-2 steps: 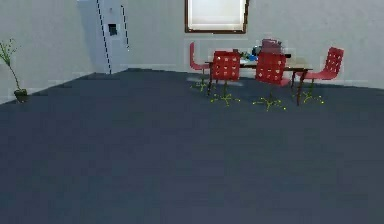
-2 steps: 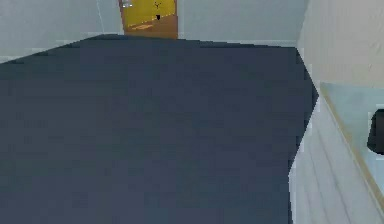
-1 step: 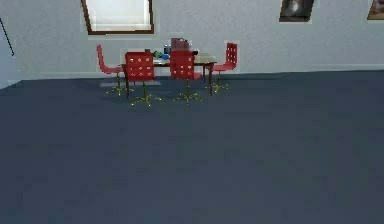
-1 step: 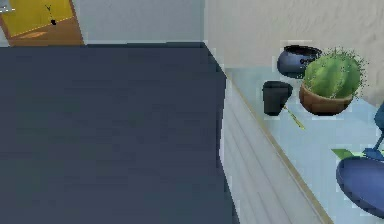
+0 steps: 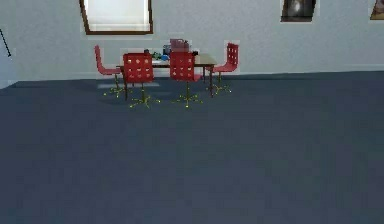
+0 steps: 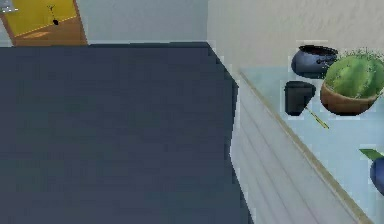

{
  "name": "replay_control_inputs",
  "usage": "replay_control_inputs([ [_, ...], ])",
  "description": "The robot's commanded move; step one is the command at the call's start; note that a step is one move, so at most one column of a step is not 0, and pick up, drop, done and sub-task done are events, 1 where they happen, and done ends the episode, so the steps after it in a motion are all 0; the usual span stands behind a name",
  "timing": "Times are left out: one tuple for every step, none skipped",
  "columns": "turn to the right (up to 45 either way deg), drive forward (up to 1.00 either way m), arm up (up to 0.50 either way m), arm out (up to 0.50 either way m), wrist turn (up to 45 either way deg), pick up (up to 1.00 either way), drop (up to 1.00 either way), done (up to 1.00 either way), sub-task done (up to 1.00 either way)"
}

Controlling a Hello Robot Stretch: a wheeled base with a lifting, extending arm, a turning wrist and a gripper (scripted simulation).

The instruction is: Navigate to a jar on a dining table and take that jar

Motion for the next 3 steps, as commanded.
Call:
replay_control_inputs([
  [45.0, 0.00, 0.00, 0.00, 0.0, 0.00, 0.00, 0.00, 0.00],
  [12.0, 0.00, 0.00, 0.00, 0.0, 0.00, 0.00, 0.00, 0.00],
  [0.0, 1.00, 0.00, 0.00, 0.0, 0.00, 0.00, 0.00, 0.00],
])
